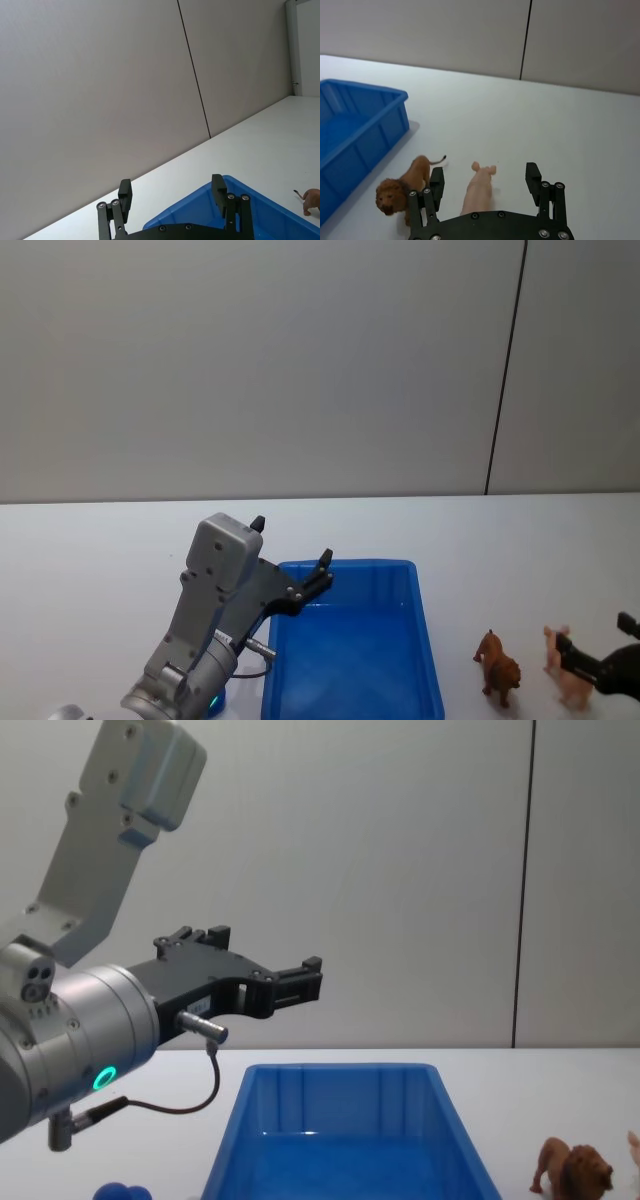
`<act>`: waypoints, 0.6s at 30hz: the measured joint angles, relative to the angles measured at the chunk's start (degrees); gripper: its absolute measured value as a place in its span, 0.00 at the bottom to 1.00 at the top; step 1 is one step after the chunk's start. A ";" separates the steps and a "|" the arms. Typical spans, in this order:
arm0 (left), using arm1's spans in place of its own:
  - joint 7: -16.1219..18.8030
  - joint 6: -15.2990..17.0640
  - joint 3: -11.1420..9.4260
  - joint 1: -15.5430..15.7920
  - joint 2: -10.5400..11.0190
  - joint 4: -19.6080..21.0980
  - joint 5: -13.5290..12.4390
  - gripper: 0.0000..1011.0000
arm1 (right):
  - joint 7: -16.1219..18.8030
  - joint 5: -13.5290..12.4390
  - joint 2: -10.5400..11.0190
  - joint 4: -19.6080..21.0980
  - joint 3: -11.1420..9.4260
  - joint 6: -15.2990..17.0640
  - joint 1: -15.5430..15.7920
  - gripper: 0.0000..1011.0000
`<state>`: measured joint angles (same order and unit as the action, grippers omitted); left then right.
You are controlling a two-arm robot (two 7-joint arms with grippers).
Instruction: Pick up the two dolls from the table and place them into the box.
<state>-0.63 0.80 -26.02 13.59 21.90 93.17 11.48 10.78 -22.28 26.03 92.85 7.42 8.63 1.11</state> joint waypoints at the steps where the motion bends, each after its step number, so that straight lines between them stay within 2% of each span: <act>1: 0.00 0.00 0.00 0.00 0.00 0.00 0.00 0.99 | 0.33 -0.06 -0.08 -0.65 0.05 0.37 -0.19 0.99; 13: 0.00 0.00 0.00 0.00 0.00 0.00 0.00 0.99 | 2.55 -0.24 -1.61 -5.59 1.38 3.14 -2.13 0.99; 18: 0.00 0.00 0.00 0.00 0.00 0.00 0.00 0.99 | 3.09 -0.48 -2.18 -6.72 1.78 4.11 -2.80 0.90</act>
<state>-0.63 0.80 -26.02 13.59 21.89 93.17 11.48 13.86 -22.75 23.84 86.12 9.20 12.74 -1.68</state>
